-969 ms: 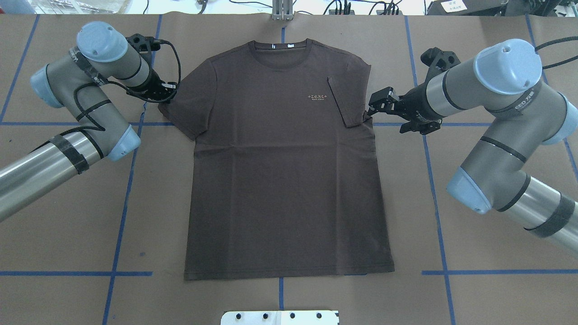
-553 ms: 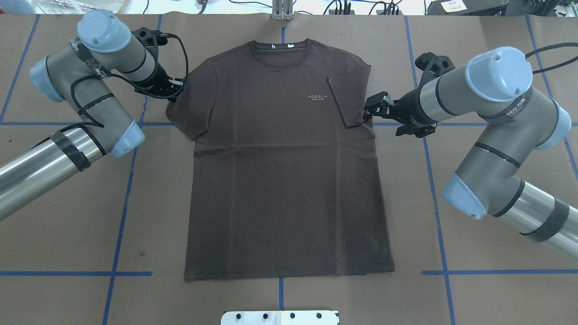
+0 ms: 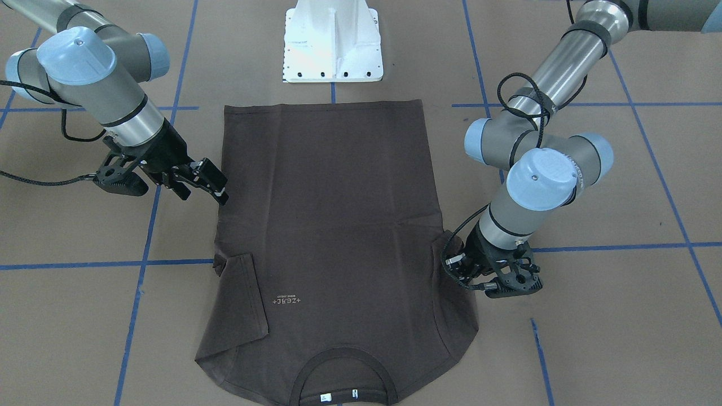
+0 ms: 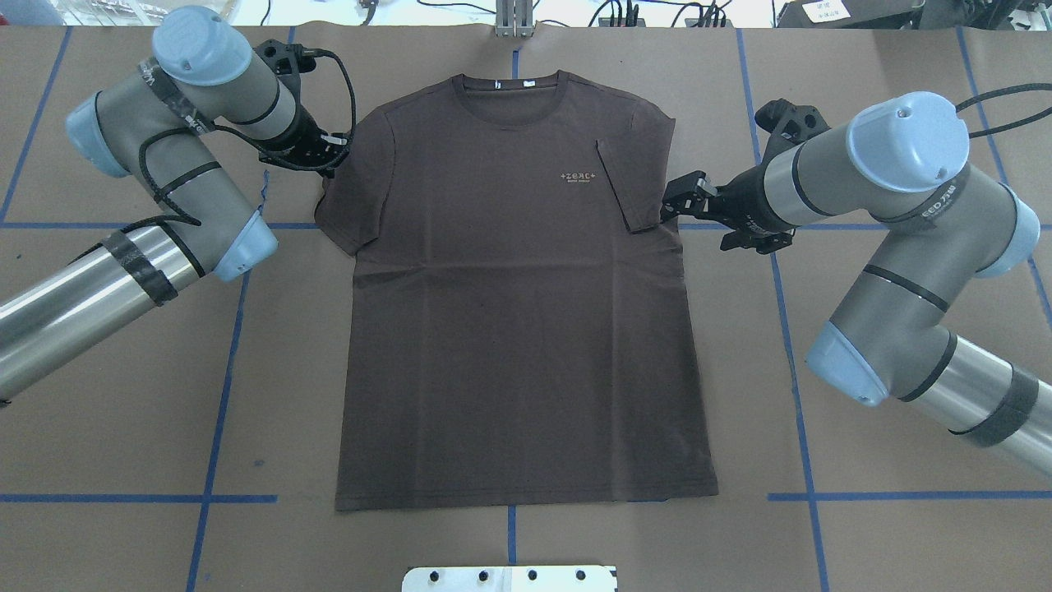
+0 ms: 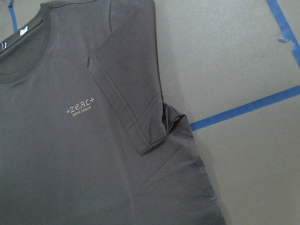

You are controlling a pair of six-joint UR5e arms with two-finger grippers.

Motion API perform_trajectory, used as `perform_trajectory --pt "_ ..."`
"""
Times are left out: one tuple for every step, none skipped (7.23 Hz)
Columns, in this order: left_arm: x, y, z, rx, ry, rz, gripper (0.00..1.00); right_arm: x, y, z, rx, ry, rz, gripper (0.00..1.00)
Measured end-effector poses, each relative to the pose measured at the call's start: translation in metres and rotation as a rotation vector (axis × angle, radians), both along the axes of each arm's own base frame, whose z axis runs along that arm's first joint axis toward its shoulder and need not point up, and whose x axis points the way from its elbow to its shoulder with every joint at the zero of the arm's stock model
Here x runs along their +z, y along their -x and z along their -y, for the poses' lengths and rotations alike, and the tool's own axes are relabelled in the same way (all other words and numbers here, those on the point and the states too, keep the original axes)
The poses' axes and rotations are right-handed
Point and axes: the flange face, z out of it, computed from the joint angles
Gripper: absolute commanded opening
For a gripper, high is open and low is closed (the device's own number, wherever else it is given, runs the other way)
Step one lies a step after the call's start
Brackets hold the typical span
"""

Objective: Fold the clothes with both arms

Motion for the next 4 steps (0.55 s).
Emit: perform_trajectory --pt "-0.011 -0.015 0.008 -0.028 0.017 0.004 0.00 0.002 0.000 0.000 0.000 0.001 -0.003 1.00" --pt "-0.016 -0.026 0.011 -0.052 0.023 0.014 0.00 0.003 0.000 0.000 -0.002 0.000 -0.005 1.00" --pt "-0.023 -0.032 0.013 -0.069 0.025 0.014 0.00 0.004 0.000 0.000 -0.003 -0.001 -0.006 1.00" --pt "-0.035 -0.036 0.013 -0.077 0.023 0.002 0.91 0.004 -0.001 0.000 -0.002 -0.001 -0.006 1.00"
